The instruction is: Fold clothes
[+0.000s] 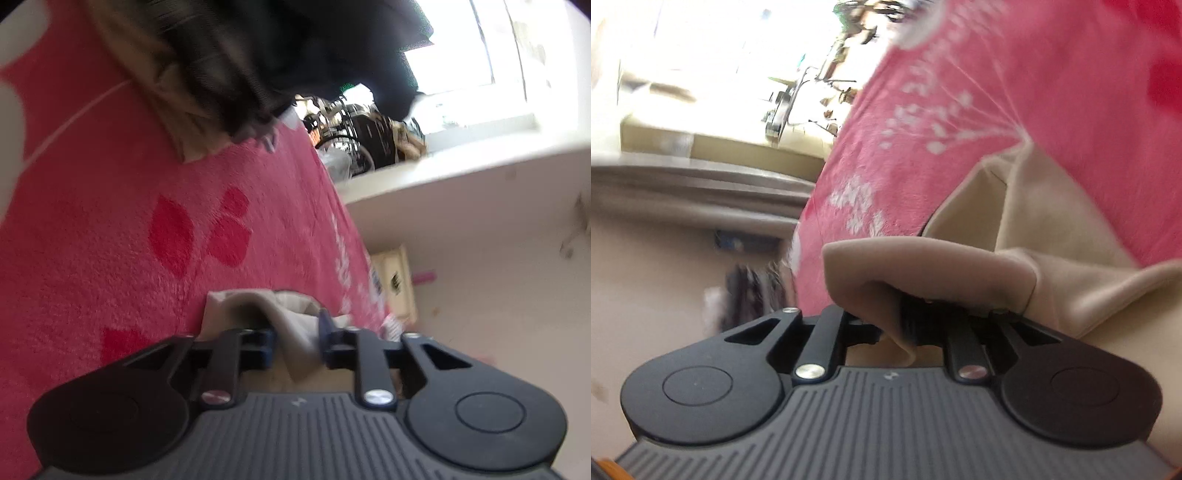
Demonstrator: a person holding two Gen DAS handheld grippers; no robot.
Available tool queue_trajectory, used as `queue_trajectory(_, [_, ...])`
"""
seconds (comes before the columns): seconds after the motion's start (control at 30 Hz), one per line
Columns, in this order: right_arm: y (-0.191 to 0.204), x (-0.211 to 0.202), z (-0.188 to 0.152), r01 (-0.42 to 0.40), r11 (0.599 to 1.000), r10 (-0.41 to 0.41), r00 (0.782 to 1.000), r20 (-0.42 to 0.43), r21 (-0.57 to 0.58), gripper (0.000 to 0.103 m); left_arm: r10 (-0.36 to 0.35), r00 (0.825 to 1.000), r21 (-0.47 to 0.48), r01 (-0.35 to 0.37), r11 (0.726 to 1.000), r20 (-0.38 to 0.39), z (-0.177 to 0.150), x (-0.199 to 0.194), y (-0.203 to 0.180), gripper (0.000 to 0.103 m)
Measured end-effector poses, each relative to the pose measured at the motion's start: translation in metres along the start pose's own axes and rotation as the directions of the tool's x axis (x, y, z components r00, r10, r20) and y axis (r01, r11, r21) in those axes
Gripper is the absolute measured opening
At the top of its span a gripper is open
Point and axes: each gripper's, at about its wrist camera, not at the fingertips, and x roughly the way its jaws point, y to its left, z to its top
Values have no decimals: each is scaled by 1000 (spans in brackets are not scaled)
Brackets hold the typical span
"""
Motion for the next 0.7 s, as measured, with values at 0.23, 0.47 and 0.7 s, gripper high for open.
queue_trajectory(0.23, [-22,-25,0,-310,945,291,943,159,109,48,-83,993,-48,87,995,81,11,-10,6,44])
queue_trajectory(0.47, [3,-86,-23,-135,986,159,932,326,-97,51,75,994,212,-91,973,81,-19,-42,-25,53])
queue_trajectory(0.7, [8,-109,-55,277,928,-191,927,323,-248,51,243,970,422,-233,876,32,-74,-68,-43,55])
